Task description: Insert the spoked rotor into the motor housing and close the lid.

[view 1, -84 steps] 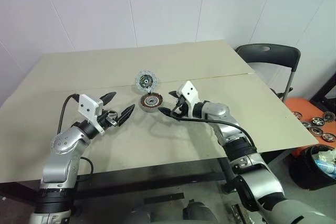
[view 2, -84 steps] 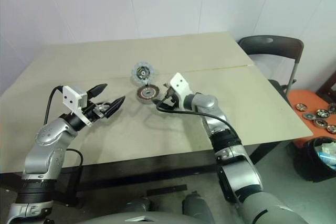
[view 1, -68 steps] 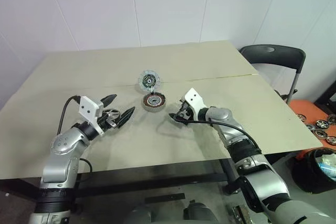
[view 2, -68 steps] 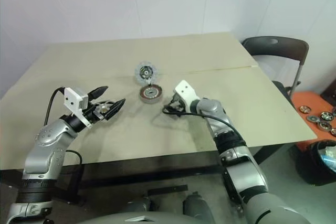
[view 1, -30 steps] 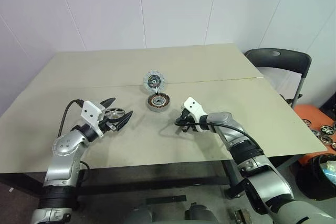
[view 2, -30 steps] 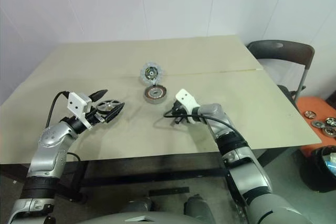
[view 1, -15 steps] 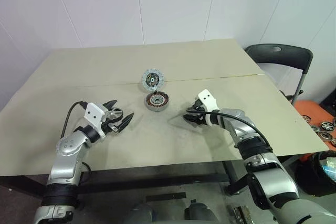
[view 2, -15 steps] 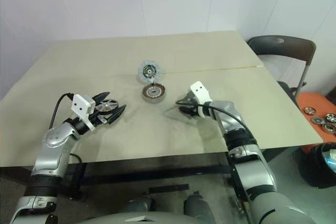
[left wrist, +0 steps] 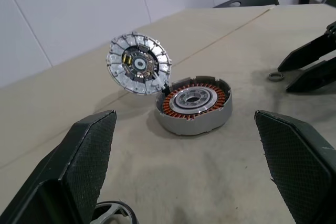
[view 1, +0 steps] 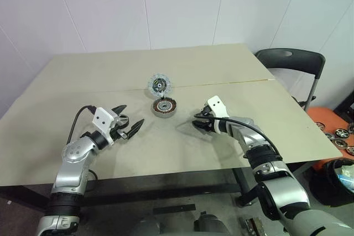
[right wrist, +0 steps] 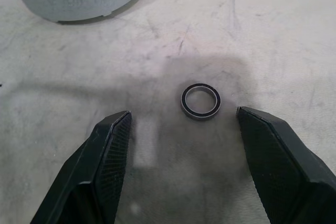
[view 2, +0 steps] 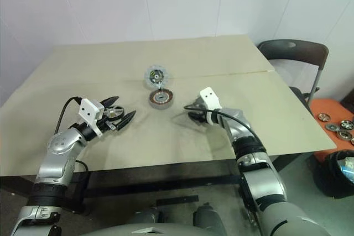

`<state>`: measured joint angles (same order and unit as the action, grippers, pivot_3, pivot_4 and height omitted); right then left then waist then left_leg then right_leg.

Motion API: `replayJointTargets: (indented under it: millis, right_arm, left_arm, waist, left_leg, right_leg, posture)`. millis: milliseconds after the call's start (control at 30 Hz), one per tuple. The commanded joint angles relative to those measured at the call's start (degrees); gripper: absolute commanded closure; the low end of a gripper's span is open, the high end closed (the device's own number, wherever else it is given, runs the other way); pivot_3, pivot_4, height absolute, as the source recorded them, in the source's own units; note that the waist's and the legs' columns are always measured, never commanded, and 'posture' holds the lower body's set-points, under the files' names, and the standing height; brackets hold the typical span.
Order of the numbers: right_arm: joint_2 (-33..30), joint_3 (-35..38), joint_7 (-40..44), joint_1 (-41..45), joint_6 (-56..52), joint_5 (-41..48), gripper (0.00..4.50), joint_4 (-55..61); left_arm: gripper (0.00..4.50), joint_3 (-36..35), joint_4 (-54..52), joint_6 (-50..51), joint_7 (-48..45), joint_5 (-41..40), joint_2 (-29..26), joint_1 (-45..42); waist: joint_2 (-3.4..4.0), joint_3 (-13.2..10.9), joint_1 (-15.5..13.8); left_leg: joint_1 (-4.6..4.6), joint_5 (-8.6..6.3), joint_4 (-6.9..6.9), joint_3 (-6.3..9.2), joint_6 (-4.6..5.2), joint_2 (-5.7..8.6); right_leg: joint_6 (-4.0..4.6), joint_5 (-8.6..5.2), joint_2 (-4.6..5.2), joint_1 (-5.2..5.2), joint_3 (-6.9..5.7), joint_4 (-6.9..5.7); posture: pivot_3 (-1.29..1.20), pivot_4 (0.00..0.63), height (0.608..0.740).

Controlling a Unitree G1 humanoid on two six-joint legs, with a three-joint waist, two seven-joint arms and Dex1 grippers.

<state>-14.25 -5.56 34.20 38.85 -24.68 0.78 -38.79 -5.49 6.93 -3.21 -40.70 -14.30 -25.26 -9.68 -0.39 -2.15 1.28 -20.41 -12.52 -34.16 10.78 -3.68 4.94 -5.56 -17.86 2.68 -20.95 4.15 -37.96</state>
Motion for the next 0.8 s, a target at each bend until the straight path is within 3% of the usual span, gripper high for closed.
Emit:
replayJointTargets:
  millis: [33, 200, 233, 300, 500, 700, 800]
  right_arm:
    - [1.3, -0.6, -1.2, 0.4, -0.4, -0.6, 1.15, -1.7]
    - [2.5, -0.8, -3.2, 1.2, 0.6, -1.2, 1.15, -3.1]
    - [3.0, -0.7, -3.9, 1.6, 1.1, -1.3, 1.33, -3.6]
    - [4.0, -0.5, -5.3, 2.1, 2.0, -1.4, 1.72, -4.4]
    - [5.5, -0.6, -6.2, 1.9, 2.3, -1.4, 3.67, -3.0]
    - [5.6, -1.3, -5.3, 1.3, 3.0, -1.1, 3.74, -1.1]
    - [7.7, 1.5, -2.9, 2.3, 3.2, 3.6, 3.74, 3.2]
  left_arm:
    - [0.0, -0.7, -2.1, -0.3, 0.4, 0.0, -0.8, -0.6]
    - [0.0, -0.8, -1.3, -1.2, 0.4, 0.2, -0.9, -0.3]
    - [0.0, -0.7, -1.1, -1.4, 0.5, 0.3, -0.8, -0.3]
    - [0.0, -0.5, -0.5, -1.8, 0.5, 0.5, -0.6, -0.3]
    - [0.0, 0.1, -0.7, -1.8, 0.8, 0.9, -0.2, -0.6]
    - [0.0, 0.0, -1.9, -0.8, 1.6, 1.2, -0.3, -0.7]
    - [0.0, -1.6, -3.2, 0.5, 1.9, -0.5, -0.6, -0.4]
  waist:
    - [0.0, 0.0, 0.0]
    - [0.0, 0.0, 0.6]
    - [0.0, 0.0, 0.9]
    - [0.0, 0.0, 1.4]
    - [0.02, 0.0, 1.3]
    - [0.03, 0.0, 1.3]
    - [0.06, -0.1, 1.3]
  left_leg:
    - [0.02, 0.0, 0.0, 0.0, 0.0, -0.02]
    - [0.04, 0.0, 0.01, -0.06, 0.0, -0.14]
    - [0.04, 0.0, 0.01, -0.05, 0.0, -0.16]
    - [0.04, 0.0, 0.01, -0.05, 0.0, -0.19]
    - [0.04, 0.0, 0.01, -0.1, 0.0, -0.26]
    - [-0.01, 0.0, 0.06, -0.11, 0.0, -0.26]
    - [-0.09, 0.0, 0.12, -0.11, 0.0, -0.27]
  right_leg:
    - [0.0, 0.0, 0.01, 0.0, 0.0, 0.0]
    - [0.01, 0.01, 0.01, -0.04, 0.0, 0.0]
    - [0.02, 0.02, 0.01, -0.05, -0.01, 0.0]
    - [0.04, 0.04, -0.01, -0.05, -0.01, 0.0]
    - [0.06, 0.06, -0.02, -0.09, -0.03, 0.0]
    - [0.06, 0.06, -0.01, -0.17, -0.03, 0.0]
    - [0.05, 0.06, -0.01, -0.27, -0.03, 0.0]
  posture:
    - [0.0, 0.0, 0.74]
    - [0.0, 0.0, 0.74]
    - [0.0, 0.0, 0.74]
    - [0.0, 0.0, 0.74]
    - [0.0, 0.0, 0.74]
    - [0.0, 0.0, 0.74]
    - [0.0, 0.0, 0.74]
